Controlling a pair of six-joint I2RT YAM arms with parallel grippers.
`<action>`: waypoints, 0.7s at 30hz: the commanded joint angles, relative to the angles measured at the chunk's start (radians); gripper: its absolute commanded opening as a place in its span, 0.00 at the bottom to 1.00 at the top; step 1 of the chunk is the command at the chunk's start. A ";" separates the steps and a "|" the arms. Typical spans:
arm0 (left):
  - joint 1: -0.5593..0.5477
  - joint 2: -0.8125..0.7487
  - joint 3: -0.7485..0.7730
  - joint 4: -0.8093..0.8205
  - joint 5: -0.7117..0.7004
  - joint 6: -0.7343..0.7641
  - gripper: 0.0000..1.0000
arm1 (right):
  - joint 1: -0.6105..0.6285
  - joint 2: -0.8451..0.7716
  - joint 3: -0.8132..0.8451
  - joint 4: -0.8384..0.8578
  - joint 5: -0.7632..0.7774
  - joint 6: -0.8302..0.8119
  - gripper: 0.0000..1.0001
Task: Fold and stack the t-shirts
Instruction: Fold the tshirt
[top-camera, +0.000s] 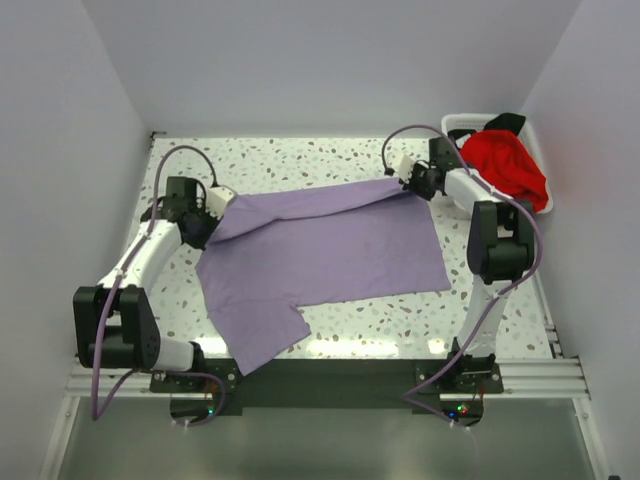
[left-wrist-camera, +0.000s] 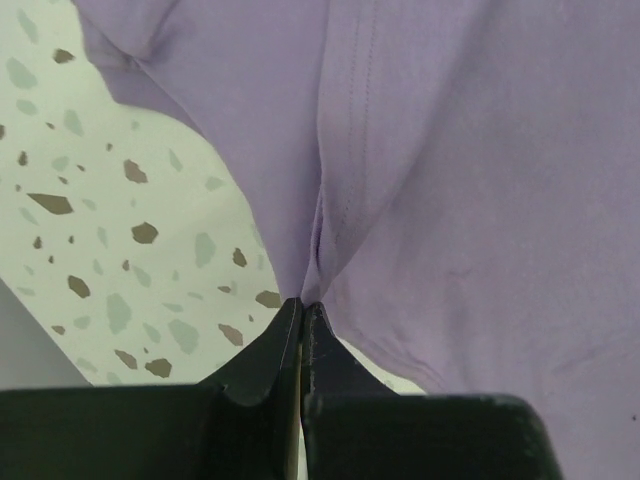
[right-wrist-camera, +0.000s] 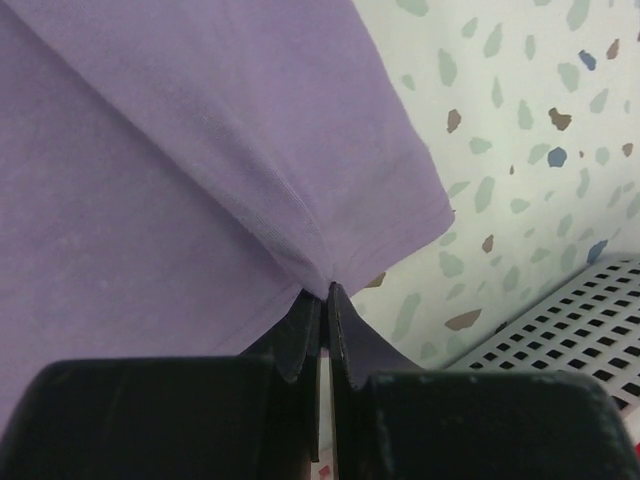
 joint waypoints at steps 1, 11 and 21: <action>0.006 -0.004 -0.043 0.010 -0.008 0.056 0.00 | -0.004 -0.026 -0.019 -0.008 0.011 -0.049 0.00; -0.001 0.068 -0.079 0.007 0.030 0.078 0.00 | 0.002 -0.015 -0.028 -0.021 0.031 -0.052 0.00; -0.015 0.012 -0.022 -0.076 0.173 0.047 0.00 | 0.002 -0.006 0.017 -0.037 0.041 -0.023 0.00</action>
